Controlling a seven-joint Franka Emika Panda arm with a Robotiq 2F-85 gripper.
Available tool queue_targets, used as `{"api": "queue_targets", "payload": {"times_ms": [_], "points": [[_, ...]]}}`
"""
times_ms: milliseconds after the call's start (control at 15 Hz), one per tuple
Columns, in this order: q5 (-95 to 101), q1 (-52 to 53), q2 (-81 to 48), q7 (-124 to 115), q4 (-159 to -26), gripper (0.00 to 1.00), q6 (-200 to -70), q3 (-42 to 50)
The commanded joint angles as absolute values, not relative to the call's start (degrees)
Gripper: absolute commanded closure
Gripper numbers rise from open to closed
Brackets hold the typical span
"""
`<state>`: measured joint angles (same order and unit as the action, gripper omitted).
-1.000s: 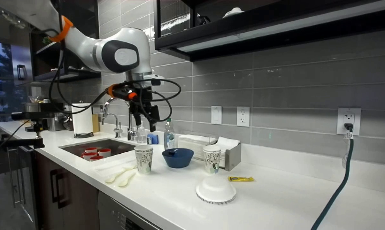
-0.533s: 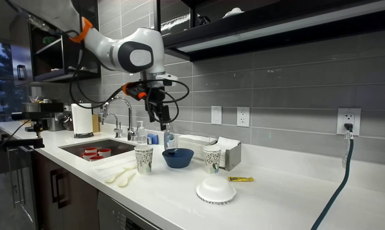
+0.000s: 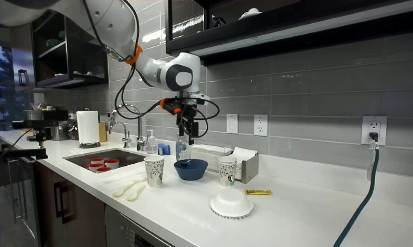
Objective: Pick up the black paper clip from the blue bowl and put it on the kitchen counter
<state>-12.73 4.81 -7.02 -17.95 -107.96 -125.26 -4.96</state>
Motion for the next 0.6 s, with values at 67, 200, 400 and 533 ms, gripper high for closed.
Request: {"api": "queue_targets", "payload": {"times_ms": [67,200,400,533], "points": [[-6.0,8.9,-22.9,-21.8,-90.9,0.00,-115.5,-5.6],[-2.7,10.7,-27.7,-23.0,-85.2,0.00,-110.5,-4.6],[-0.6,12.2,-34.2,-23.2,-76.6,0.00,-105.4,-3.7],[1.1,13.2,-37.9,-22.7,-71.0,0.00,-103.5,-2.9]]}}
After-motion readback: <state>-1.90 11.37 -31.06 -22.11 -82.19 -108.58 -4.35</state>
